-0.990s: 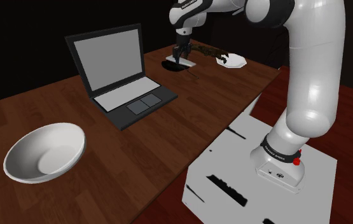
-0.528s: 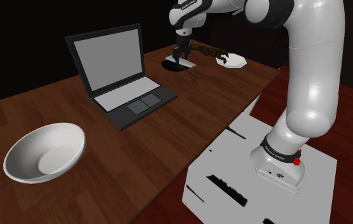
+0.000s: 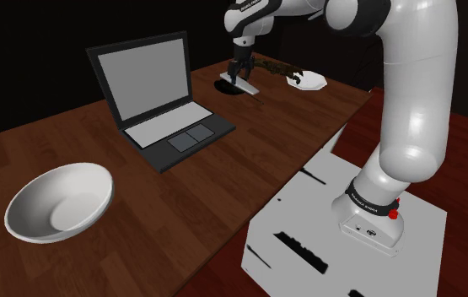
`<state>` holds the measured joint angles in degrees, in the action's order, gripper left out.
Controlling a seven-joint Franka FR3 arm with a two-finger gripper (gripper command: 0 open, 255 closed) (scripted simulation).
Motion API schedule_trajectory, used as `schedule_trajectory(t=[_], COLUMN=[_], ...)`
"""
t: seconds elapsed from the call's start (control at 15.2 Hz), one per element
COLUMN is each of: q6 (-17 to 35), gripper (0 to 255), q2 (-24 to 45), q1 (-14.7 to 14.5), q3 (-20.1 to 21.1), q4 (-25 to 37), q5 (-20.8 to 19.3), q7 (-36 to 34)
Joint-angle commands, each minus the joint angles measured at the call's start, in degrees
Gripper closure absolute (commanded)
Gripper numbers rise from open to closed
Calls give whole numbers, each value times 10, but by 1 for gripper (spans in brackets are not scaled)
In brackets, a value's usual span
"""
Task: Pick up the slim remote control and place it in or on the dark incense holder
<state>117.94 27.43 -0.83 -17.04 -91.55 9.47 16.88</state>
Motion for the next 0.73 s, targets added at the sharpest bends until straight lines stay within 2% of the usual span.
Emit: schedule_trajectory(t=[0.0, 0.13, 0.66], q6=[-25, -54, -54], gripper=[0, 0, 0], q2=[-11, -21, -21], q1=[-1, -1, -1], q3=[-2, -4, -4], q4=[15, 35, 35], q5=[-4, -8, -8], q7=[-3, -6, -6])
